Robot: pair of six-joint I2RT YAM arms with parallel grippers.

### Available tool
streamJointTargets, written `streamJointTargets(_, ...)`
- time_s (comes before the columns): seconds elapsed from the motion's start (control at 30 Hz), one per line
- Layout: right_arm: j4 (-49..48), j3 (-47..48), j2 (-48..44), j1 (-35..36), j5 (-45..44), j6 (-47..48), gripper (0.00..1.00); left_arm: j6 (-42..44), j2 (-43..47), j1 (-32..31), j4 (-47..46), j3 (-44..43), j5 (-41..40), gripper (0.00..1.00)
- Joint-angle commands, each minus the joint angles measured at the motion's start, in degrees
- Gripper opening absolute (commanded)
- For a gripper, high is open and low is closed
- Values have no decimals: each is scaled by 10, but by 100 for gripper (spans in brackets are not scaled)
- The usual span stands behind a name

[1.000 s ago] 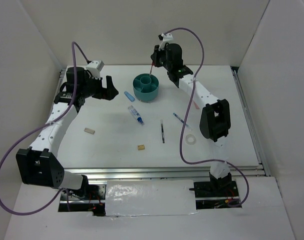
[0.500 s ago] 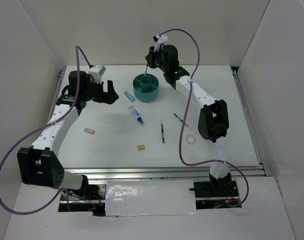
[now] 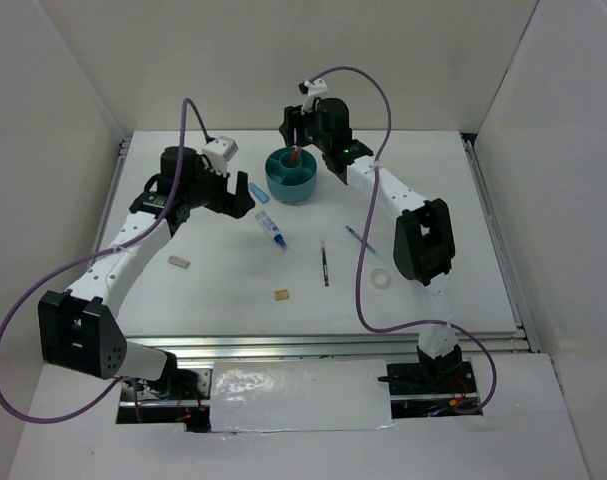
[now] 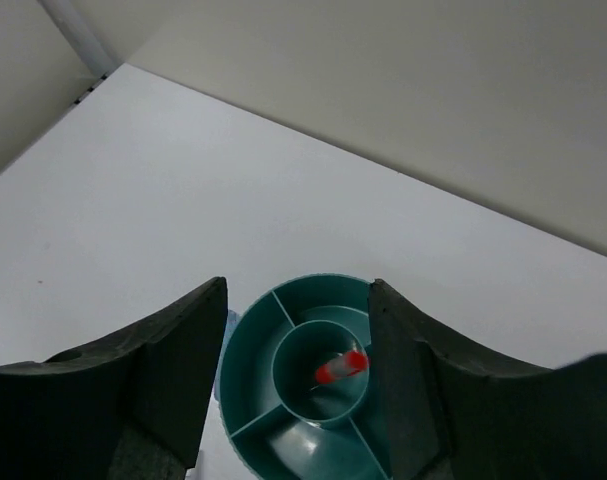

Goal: Sort the stationery into containers
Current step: Place the pen in the storage box, then pick up the pen from the center of the board.

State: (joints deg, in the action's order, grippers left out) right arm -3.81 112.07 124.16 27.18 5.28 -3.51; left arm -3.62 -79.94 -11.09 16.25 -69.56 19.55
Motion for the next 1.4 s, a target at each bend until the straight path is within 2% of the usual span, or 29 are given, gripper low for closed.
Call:
streamJointTargets(0.0, -5, 2, -4, 3, 6, -8, 66, 19, 4, -38, -9, 18, -26, 99)
streamJointTargets(0.13, 46, 18, -38, -6, 24, -66, 71, -2, 11, -97, -10, 49, -36, 99)
streamJointTargets(0.23, 82, 10, -98, -30, 22, -98, 71, -21, 19, -145, -18, 72, -39, 93)
streamJointTargets(0.37, 113, -75, -227, -84, 27, -111, 71, -61, 8, -226, -38, 98, -82, 90)
streamJointTargets(0.47, 148, -142, -308, -134, 24, -98, 71, -95, -18, -298, -53, 103, -112, 93)
streamJointTargets(0.5, 155, -164, -329, -145, 20, -90, 71, -108, -27, -310, -56, 100, -122, 98)
streamJointTargets(0.53, 163, -204, -369, -169, 15, -89, 71, -124, -39, -322, -57, 94, -139, 99)
streamJointTargets(0.57, 173, -223, -387, -181, 13, -87, 71, -168, -73, -342, -41, 71, -190, 99)
streamJointTargets(0.67, 178, -308, -463, -226, 15, -82, 72, -209, -153, -352, 1, 3, -192, 99)
streamJointTargets(0.77, 174, -381, -526, -261, 18, -89, 72, -236, -225, -358, 25, -54, -231, 98)
streamJointTargets(0.93, 173, -443, -579, -299, 36, -92, 72, -255, -330, -372, 69, -123, -286, 79)
streamJointTargets(1.2, 167, -459, -568, -338, 68, -106, 71, -249, -400, -380, 71, -145, -291, 69)
streamJointTargets(1.27, 159, -461, -563, -339, 76, -105, 70, -237, -414, -380, 66, -141, -309, 59)
streamJointTargets(1.37, 158, -455, -556, -338, 105, -103, 68, -222, -420, -379, 68, -138, -327, 36)
